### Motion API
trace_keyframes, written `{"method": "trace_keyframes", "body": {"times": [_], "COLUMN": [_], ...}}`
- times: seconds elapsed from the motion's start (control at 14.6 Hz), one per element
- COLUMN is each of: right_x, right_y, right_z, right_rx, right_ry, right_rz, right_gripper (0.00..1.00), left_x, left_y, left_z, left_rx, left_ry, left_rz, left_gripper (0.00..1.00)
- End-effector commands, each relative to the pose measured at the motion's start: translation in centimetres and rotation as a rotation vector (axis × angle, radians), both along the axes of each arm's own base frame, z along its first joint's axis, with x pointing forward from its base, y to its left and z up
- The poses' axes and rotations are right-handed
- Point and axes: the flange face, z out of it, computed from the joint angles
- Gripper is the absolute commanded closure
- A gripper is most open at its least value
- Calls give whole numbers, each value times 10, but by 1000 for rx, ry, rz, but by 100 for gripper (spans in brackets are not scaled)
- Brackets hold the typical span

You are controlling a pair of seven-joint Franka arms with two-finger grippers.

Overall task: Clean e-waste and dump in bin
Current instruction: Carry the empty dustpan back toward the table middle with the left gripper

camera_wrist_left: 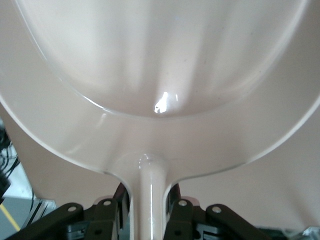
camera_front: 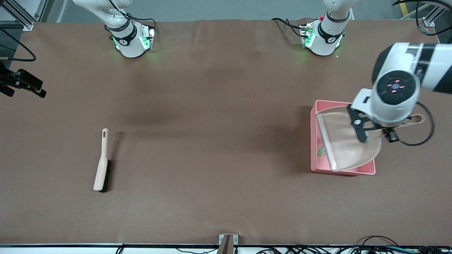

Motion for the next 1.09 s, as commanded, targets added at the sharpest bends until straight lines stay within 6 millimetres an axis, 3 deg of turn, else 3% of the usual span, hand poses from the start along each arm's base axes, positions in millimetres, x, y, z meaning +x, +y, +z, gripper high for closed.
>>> {"method": "trace_keyframes", "body": {"times": [0.0, 0.14, 0.27, 0.48, 0.68, 1.03], "right_x": [0, 0, 0, 0, 0, 0], "right_y": [2, 3, 3, 3, 3, 3], "right_z": [3, 3, 3, 3, 3, 3], "right_rx": [16, 17, 16, 17, 17, 17], "right_ry": [-8, -8, -8, -8, -8, -8], "right_rz": [-7, -5, -5, -5, -5, -5], "right_gripper": [0, 0, 0, 0, 0, 0], "left_x": [14, 5, -5, -15, -10, -17], "left_y": [-63, -116, -144, -192, -210, -229], "left_z": [-25, -29, -44, -84, -117, -136], "left_rx": [-69, -55, -62, -129, -175, -184], "left_ry": [-12, -34, -48, -47, -62, -20], "left_rz": [0, -64, -24, -45, -116, -224], "left_gripper": [98, 98, 98, 98, 97, 99]}}
